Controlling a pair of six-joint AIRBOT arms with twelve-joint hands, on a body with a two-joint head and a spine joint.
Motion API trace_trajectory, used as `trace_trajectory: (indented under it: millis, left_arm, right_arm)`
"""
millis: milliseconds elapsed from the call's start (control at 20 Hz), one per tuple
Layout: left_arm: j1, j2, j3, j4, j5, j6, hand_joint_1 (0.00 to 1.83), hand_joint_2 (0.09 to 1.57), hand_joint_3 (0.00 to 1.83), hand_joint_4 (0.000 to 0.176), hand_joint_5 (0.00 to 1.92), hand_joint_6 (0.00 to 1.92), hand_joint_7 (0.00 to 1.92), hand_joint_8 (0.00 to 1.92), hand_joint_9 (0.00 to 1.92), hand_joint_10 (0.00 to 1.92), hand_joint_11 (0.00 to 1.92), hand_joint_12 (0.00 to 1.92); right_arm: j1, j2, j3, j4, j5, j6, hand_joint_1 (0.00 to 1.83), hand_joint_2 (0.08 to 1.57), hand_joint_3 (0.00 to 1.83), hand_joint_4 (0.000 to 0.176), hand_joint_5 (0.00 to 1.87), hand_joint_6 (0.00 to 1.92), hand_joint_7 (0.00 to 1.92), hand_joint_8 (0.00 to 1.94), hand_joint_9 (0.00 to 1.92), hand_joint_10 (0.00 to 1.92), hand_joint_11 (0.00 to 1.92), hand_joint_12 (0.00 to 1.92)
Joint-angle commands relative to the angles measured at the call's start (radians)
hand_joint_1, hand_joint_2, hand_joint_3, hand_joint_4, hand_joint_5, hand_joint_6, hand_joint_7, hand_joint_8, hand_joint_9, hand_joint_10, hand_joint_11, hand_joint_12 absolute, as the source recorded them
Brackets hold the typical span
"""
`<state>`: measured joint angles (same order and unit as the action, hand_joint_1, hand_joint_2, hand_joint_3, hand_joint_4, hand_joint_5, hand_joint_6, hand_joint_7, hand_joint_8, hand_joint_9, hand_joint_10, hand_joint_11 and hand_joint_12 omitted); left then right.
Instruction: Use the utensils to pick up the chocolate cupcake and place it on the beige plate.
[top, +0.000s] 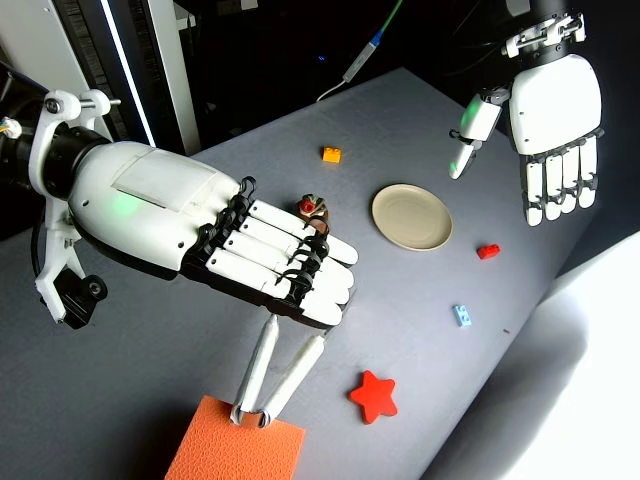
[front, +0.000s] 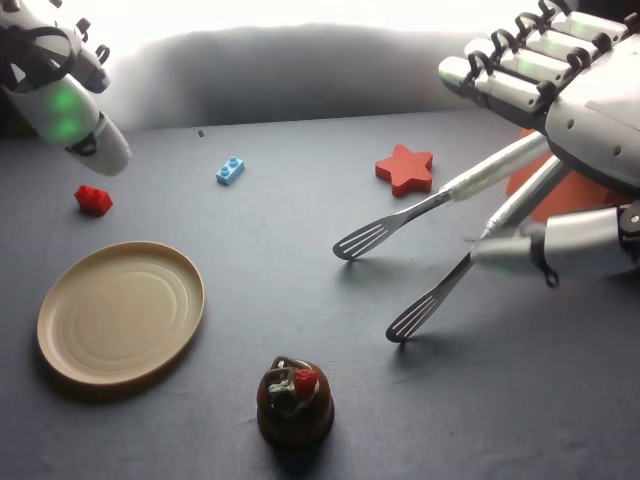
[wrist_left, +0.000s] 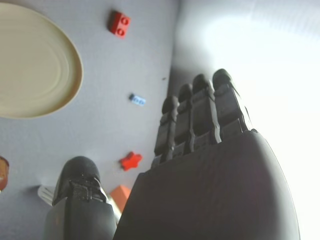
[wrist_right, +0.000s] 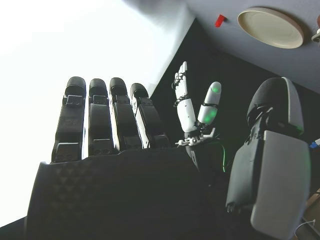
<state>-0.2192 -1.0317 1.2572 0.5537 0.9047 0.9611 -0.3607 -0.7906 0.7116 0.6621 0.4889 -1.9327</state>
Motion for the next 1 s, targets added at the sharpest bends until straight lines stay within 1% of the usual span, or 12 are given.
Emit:
trace_trajectory:
  millis: [0,50,150,250,300,400,450,500,600,700,850,950]
  left_arm:
    - [-0.008,0.008,0.005,0.049,-0.048,0.000,0.09,1.14,0.01,0.000,0.20,0.01,0.20,0.01,0.21,0.02,0.00,0.44]
    - [-0.008,0.008,0.005,0.049,-0.048,0.000,0.10,1.14,0.00,0.000,0.21,0.01,0.20,0.01,0.22,0.01,0.00,0.48]
    - [-0.008,0.007,0.005,0.049,-0.048,0.000,0.11,1.14,0.00,0.000,0.17,0.00,0.17,0.00,0.17,0.00,0.00,0.37]
    - [-0.008,0.008,0.005,0.049,-0.048,0.000,0.10,1.14,0.00,0.000,0.17,0.00,0.16,0.00,0.16,0.00,0.00,0.39]
    - [-0.008,0.007,0.008,0.049,-0.048,0.000,0.09,1.14,0.00,0.000,0.16,0.00,0.15,0.00,0.15,0.00,0.00,0.36]
    - [-0.007,0.006,0.013,0.049,-0.048,0.000,0.14,1.14,0.00,0.000,0.14,0.00,0.14,0.00,0.14,0.00,0.00,0.35]
    - [-0.007,0.005,0.016,0.049,-0.048,0.000,0.15,1.12,0.00,0.000,0.16,0.00,0.14,0.00,0.14,0.00,0.00,0.43]
    - [-0.007,0.004,0.016,0.049,-0.048,0.000,0.15,1.12,0.00,0.000,0.16,0.00,0.14,0.00,0.14,0.00,0.00,0.45]
    - [-0.008,0.004,0.015,0.049,-0.048,0.000,0.12,1.13,0.00,0.000,0.12,0.00,0.10,0.00,0.09,0.00,0.00,0.31]
    - [-0.008,0.003,0.015,0.049,-0.049,0.001,0.11,1.12,0.00,0.000,0.12,0.00,0.10,0.00,0.08,0.00,0.00,0.18]
    - [-0.013,0.002,0.015,0.049,-0.049,0.001,0.11,1.12,0.00,0.000,0.13,0.00,0.13,0.01,0.10,0.00,0.00,0.16]
    - [-0.015,0.002,0.015,0.049,-0.050,0.003,0.11,1.12,0.00,0.000,0.13,0.00,0.13,0.01,0.10,0.00,0.00,0.17]
  right_arm:
    - [0.018,0.005,0.001,-0.031,0.111,-0.005,0.23,1.08,0.01,0.000,0.18,0.01,0.19,0.00,0.16,0.01,0.00,0.44]
    - [0.018,0.005,0.001,-0.031,0.115,-0.006,0.23,1.07,0.00,0.000,0.19,0.01,0.20,0.01,0.18,0.01,0.00,0.50]
    - [0.019,0.004,0.000,-0.031,0.130,-0.006,0.23,1.05,0.00,0.000,0.14,0.00,0.16,0.00,0.15,0.00,0.00,0.43]
    - [0.018,0.001,0.001,-0.030,0.148,-0.006,0.27,1.02,0.00,0.000,0.12,0.00,0.14,0.00,0.14,0.00,0.00,0.39]
    - [0.018,-0.003,0.002,-0.030,0.149,-0.006,0.26,1.03,0.00,0.000,0.06,0.00,0.09,0.00,0.10,0.00,0.00,0.27]
    - [0.023,-0.020,0.010,-0.015,0.153,-0.014,0.26,1.00,0.00,0.000,0.02,0.00,0.05,0.00,0.05,0.00,0.00,0.15]
    - [0.032,-0.035,0.020,0.032,0.148,-0.045,0.34,0.98,0.00,0.000,0.02,0.00,0.04,0.00,0.04,0.00,0.00,0.13]
    - [0.041,-0.060,0.043,0.061,0.142,-0.059,0.36,0.97,0.00,0.000,0.02,0.00,0.04,0.00,0.04,0.00,0.00,0.13]
    - [0.054,-0.098,0.079,0.117,0.144,-0.101,0.37,0.94,0.00,0.000,0.00,0.00,0.01,0.00,0.02,0.00,0.00,0.10]
    - [0.078,-0.127,0.106,0.159,0.127,-0.138,0.41,0.95,0.00,0.000,0.00,0.00,0.00,0.00,0.00,0.00,0.00,0.01]
    - [0.111,-0.142,0.117,0.180,0.090,-0.163,0.48,0.93,0.00,0.000,0.00,0.00,0.00,0.00,0.00,0.00,0.00,0.00]
    - [0.125,-0.150,0.120,0.184,0.098,-0.166,0.49,0.93,0.00,0.000,0.00,0.00,0.00,0.00,0.00,0.00,0.00,0.00]
